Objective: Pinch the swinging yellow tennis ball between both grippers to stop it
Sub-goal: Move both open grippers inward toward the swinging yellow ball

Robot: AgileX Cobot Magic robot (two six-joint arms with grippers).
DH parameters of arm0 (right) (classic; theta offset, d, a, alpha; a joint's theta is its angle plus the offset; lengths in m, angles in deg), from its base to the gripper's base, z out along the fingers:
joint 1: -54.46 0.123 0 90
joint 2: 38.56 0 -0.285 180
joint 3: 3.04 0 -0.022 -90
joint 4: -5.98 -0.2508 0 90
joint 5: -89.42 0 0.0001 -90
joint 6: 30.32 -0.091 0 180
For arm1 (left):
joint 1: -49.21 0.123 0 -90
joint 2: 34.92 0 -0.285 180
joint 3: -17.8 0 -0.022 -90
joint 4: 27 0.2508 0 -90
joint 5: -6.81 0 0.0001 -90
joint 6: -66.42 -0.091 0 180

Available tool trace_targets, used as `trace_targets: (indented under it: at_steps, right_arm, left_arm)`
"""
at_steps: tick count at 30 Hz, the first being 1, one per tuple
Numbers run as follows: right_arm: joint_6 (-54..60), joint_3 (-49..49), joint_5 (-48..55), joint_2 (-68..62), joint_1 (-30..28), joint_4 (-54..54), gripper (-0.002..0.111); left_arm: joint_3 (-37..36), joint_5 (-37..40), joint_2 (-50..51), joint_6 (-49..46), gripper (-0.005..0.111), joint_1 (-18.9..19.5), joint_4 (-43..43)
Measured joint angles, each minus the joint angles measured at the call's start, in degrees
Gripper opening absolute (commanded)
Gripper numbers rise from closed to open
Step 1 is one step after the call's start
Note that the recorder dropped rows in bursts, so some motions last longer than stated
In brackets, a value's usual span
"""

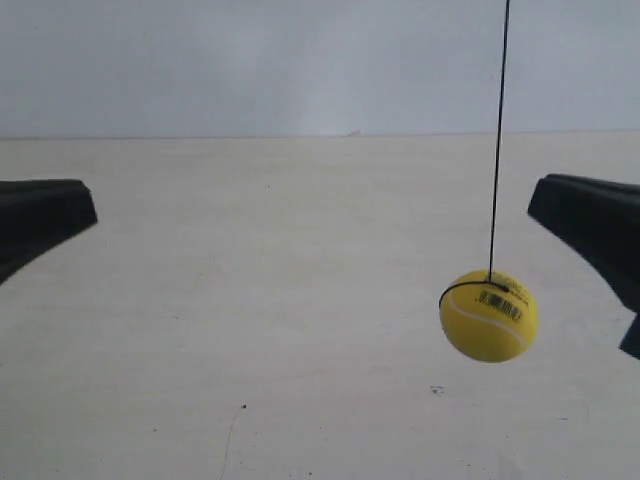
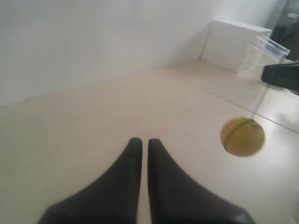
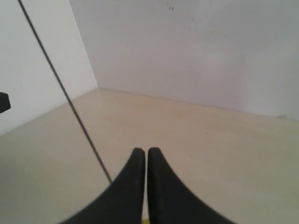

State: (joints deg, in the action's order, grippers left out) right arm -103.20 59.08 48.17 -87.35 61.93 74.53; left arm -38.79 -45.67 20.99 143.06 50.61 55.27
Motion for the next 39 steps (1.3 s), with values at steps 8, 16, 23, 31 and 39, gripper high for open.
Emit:
trace_targets:
  at_steps: [8,16,23,31,39]
  right_arm:
    - [5.38,0.00,-9.55,-11.74,0.00,0.74,0.000]
    - [11.35,-0.11,-16.04,-20.80,0.49,0.02,0.000]
    - [16.87,-0.19,-17.60,-25.68,3.95,-0.21,0.000]
    - [20.12,-0.19,-14.35,-28.45,5.59,-2.82,0.000]
    - [20.35,-0.19,-14.35,-28.80,5.59,-3.19,0.000]
  left_arm:
    - [0.00,4.17,10.68,-13.11,0.005,-11.85,-3.57]
    - [0.00,5.57,23.18,-30.30,0.005,-19.31,-16.38]
    - [0.00,5.08,32.31,-40.40,0.005,-22.54,-21.93]
    - [0.00,-0.43,36.84,-44.78,0.005,-23.04,-26.48]
    - [0.00,-1.46,37.48,-46.60,0.005,-23.04,-27.56]
